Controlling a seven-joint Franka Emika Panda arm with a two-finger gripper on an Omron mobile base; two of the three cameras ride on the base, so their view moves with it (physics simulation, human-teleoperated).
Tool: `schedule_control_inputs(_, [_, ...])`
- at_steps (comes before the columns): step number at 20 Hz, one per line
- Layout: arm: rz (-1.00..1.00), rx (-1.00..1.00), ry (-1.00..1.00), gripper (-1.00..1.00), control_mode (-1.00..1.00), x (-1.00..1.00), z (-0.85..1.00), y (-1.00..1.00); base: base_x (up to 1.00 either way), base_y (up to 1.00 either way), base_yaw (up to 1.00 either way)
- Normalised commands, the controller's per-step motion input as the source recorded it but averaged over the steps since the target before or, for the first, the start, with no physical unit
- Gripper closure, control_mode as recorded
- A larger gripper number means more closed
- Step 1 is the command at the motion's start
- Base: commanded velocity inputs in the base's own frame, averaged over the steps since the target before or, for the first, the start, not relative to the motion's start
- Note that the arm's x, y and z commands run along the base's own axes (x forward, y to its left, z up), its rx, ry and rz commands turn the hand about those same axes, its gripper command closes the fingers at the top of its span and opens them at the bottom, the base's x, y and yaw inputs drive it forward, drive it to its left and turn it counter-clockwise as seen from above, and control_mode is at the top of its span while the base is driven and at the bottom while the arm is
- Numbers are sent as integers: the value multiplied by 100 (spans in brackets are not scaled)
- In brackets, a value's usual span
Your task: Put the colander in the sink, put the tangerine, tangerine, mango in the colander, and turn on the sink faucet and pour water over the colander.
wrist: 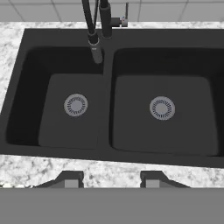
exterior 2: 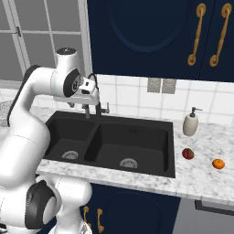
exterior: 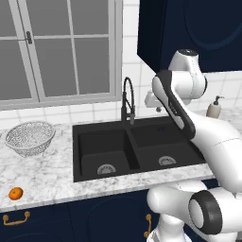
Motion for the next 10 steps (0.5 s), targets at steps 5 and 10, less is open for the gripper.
schedule_control_inputs(5, [0, 0, 0, -100, -100, -22, 0, 4, 0, 0, 0])
schedule_control_inputs(10, [3, -2, 0, -100, -100, -60, -9, 61, 0, 0, 0])
